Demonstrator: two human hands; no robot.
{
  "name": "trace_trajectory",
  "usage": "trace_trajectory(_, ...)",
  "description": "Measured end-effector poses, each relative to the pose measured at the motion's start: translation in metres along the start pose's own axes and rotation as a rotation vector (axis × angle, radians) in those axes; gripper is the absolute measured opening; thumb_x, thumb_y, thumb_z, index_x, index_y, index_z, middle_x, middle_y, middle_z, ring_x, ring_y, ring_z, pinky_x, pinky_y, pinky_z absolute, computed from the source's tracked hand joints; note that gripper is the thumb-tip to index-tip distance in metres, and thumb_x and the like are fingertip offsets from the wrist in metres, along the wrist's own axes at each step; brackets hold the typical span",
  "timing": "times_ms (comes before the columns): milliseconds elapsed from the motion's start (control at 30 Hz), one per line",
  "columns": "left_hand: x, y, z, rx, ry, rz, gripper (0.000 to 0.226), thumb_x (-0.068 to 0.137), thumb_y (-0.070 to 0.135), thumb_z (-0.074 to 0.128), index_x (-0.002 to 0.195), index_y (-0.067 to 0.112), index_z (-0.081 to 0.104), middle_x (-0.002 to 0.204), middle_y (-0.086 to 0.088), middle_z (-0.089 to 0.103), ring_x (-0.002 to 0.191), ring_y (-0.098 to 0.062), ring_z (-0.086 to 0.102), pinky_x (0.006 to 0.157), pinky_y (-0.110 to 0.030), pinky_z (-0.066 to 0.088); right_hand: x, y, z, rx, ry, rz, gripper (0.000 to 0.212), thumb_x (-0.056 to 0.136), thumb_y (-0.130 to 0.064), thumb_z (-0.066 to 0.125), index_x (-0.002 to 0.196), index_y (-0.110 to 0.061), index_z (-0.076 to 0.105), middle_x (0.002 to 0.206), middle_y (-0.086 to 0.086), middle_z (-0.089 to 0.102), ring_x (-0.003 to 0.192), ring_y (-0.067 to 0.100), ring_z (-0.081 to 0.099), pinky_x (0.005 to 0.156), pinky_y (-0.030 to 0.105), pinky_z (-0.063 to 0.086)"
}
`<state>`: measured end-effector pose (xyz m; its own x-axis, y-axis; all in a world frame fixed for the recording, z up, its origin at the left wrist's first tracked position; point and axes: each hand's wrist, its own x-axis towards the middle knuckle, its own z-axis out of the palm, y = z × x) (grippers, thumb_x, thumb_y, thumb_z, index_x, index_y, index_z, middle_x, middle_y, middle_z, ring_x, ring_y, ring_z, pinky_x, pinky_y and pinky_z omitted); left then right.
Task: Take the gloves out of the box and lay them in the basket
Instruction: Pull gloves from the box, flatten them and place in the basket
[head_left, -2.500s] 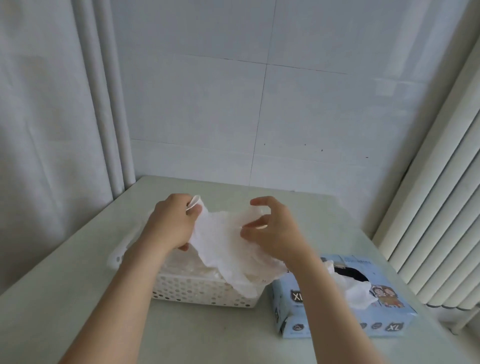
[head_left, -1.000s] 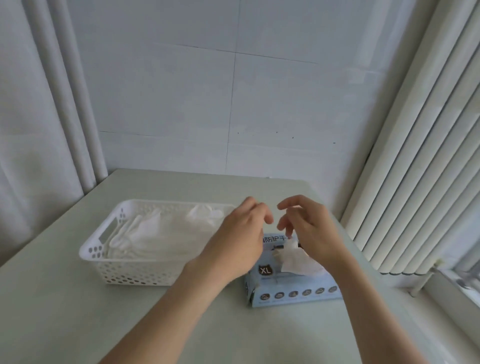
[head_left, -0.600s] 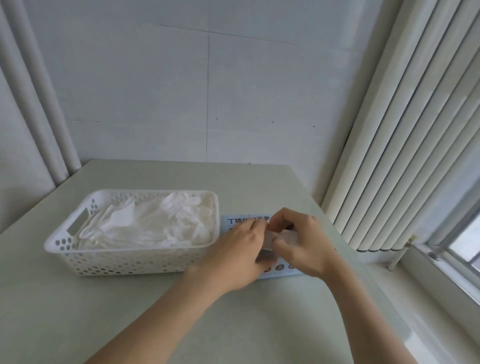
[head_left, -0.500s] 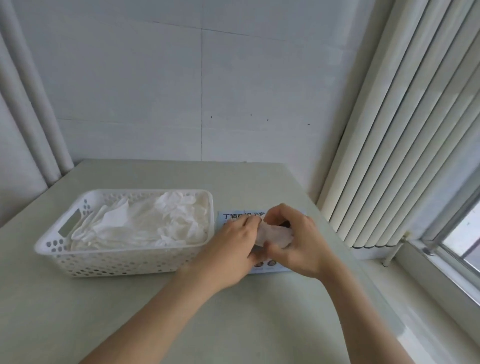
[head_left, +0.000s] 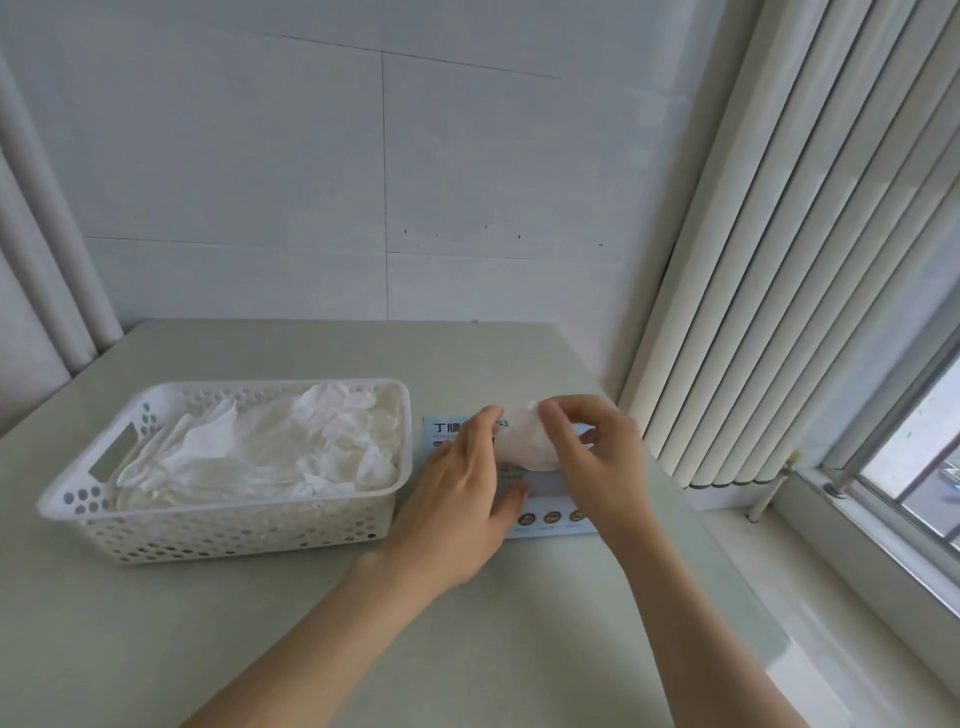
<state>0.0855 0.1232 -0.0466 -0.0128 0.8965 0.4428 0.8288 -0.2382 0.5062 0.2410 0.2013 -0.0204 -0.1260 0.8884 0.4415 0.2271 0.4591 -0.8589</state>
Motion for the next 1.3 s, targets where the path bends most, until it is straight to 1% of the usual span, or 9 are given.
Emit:
trace_trajectory(167, -0.002, 0.0, 0.002, 0.104, 0.025, 0.082, 0.045, 0.104, 0.036, 0.055, 0.146, 0.027, 0.04, 0.134, 0.006, 0.061, 0.115, -0.018, 0.054, 0.103, -0.032, 0.042, 0.002, 0.0, -0.004, 0.189, 0.094, 0.044, 0.023, 0.107, -0.025, 0.062, 0.091, -0.016, 0.075, 0.084, 0.002, 0.074, 0.08, 0.018, 0.067, 0.071, 0.04, 0.053)
trace_trajectory(367, 0.0, -0.001, 0.0, 0.132, -0.006, 0.052, 0.042, 0.106, 0.038, 0.05, 0.145, 0.022, 0.052, 0.135, 0.004, 0.06, 0.116, -0.018, 0.052, 0.108, -0.03, 0.037, 0.001, -0.013, -0.002, 0.222, 0.319, -0.107, 0.018, 0.112, -0.02, 0.051, 0.1, -0.011, 0.062, 0.078, 0.01, 0.065, 0.072, 0.016, 0.059, 0.067, 0.026, 0.048)
trace_trajectory(500, 0.0, -0.003, 0.002, 0.173, -0.029, 0.054, 0.035, 0.107, 0.042, 0.046, 0.133, 0.022, 0.059, 0.127, 0.005, 0.061, 0.111, -0.017, 0.052, 0.101, -0.028, 0.037, -0.003, -0.025, -0.001, 0.212, 0.474, -0.166, 0.014, 0.115, -0.024, 0.043, 0.106, -0.015, 0.05, 0.063, -0.013, 0.05, 0.056, 0.012, 0.044, 0.057, 0.029, 0.039)
trace_trajectory(600, 0.0, -0.004, 0.001, 0.177, -0.057, 0.07, 0.035, 0.107, 0.042, 0.044, 0.133, 0.022, 0.057, 0.128, 0.003, 0.057, 0.114, -0.02, 0.053, 0.103, -0.032, 0.04, -0.009, -0.037, -0.001, 0.181, 0.502, -0.227, 0.01, 0.114, -0.021, 0.045, 0.106, -0.018, 0.05, 0.061, -0.006, 0.05, 0.055, 0.012, 0.044, 0.054, 0.029, 0.038)
trace_trajectory(667, 0.001, -0.002, -0.003, 0.113, -0.054, 0.064, 0.034, 0.106, 0.042, 0.047, 0.132, 0.021, 0.054, 0.13, 0.006, 0.053, 0.117, -0.017, 0.053, 0.098, -0.03, 0.045, -0.011, -0.043, 0.0, 0.149, 0.46, -0.252, 0.011, 0.111, -0.016, 0.053, 0.102, -0.019, 0.057, 0.064, 0.004, 0.06, 0.058, 0.016, 0.054, 0.053, 0.028, 0.042)
trace_trajectory(767, 0.007, 0.007, -0.016, -0.055, 0.013, 0.015, 0.023, 0.104, 0.031, 0.054, 0.124, 0.019, 0.055, 0.121, 0.011, 0.05, 0.108, -0.013, 0.057, 0.085, -0.024, 0.044, -0.011, -0.051, 0.004, 0.106, 0.419, -0.25, 0.012, 0.106, -0.015, 0.063, 0.096, -0.019, 0.068, 0.074, -0.004, 0.069, 0.067, 0.02, 0.064, 0.06, 0.035, 0.049)
trace_trajectory(933, 0.016, 0.026, -0.059, -0.359, 0.113, -0.101, 0.05, 0.104, 0.026, 0.052, 0.152, 0.029, 0.04, 0.141, 0.016, 0.055, 0.123, -0.001, 0.055, 0.106, -0.026, 0.045, -0.003, -0.073, 0.013, 0.27, 0.311, -0.103, 0.017, 0.104, -0.019, 0.067, 0.091, -0.012, 0.075, 0.079, 0.0, 0.073, 0.075, 0.014, 0.068, 0.068, 0.035, 0.054)
trace_trajectory(1167, 0.024, 0.017, -0.112, -0.729, 0.151, -0.149, 0.027, 0.1, 0.018, 0.067, 0.126, 0.025, 0.068, 0.109, -0.002, 0.078, 0.106, -0.02, 0.074, 0.097, -0.048, 0.058, 0.009, -0.115, 0.037, 0.363, -0.141, 0.157, 0.017, 0.1, -0.02, 0.068, 0.094, -0.01, 0.08, 0.086, 0.009, 0.079, 0.075, 0.017, 0.073, 0.065, 0.031, 0.057)
trace_trajectory(1300, 0.023, 0.01, -0.122, -0.717, 0.282, -0.2, 0.011, 0.101, 0.022, 0.067, 0.108, 0.02, 0.075, 0.101, -0.001, 0.078, 0.097, -0.019, 0.075, 0.088, -0.044, 0.062, 0.015, -0.128, 0.052, 0.383, -0.232, 0.235, 0.021, 0.101, -0.038, 0.066, 0.101, -0.022, 0.08, 0.1, 0.005, 0.081, 0.094, 0.023, 0.078, 0.081, 0.039, 0.063)
